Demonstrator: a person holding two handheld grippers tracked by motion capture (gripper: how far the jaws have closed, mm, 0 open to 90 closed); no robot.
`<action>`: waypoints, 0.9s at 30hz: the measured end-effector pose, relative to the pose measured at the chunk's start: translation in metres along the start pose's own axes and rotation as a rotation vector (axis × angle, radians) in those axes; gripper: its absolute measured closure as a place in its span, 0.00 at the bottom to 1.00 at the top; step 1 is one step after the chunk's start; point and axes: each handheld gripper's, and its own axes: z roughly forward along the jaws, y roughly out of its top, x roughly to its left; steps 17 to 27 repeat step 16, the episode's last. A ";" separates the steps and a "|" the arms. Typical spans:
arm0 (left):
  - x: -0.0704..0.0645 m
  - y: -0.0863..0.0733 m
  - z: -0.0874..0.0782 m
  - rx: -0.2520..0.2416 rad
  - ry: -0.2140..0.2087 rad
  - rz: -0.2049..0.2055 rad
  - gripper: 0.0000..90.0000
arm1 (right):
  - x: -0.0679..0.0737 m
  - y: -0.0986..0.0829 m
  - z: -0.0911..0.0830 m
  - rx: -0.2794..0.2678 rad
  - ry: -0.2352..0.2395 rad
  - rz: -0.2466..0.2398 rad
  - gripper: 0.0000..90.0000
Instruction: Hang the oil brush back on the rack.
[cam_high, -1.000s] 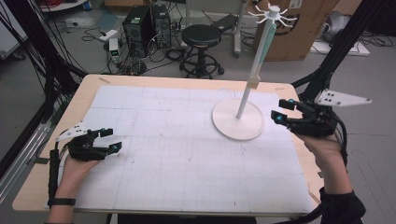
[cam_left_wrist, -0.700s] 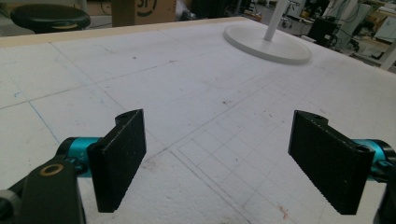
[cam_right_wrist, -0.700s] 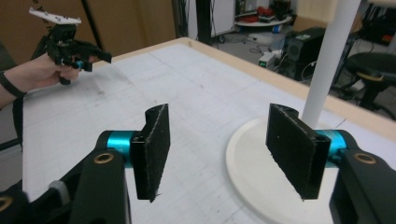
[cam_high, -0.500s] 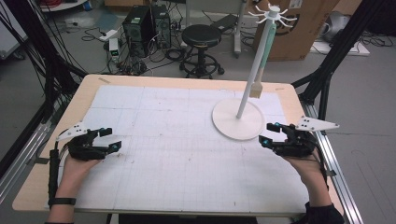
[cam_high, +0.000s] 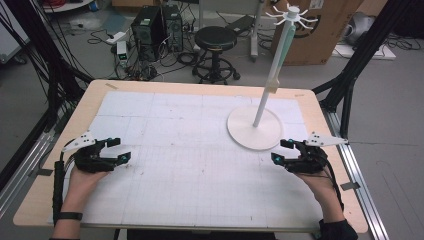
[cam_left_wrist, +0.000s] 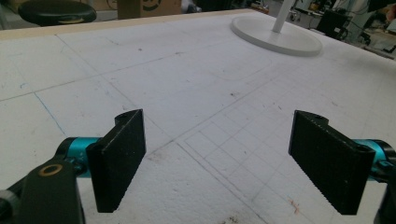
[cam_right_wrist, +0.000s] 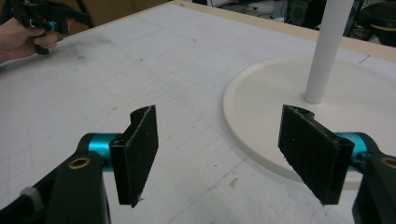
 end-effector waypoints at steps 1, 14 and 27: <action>0.000 0.000 0.000 0.000 -0.002 -0.003 0.22 | -0.001 -0.001 0.002 0.000 0.002 -0.003 0.31; 0.000 0.000 0.001 -0.001 -0.002 -0.005 0.21 | -0.002 -0.004 0.007 0.017 -0.002 -0.001 0.29; 0.000 0.000 0.000 -0.003 0.000 -0.005 0.21 | -0.002 -0.005 0.007 0.022 -0.003 0.004 0.29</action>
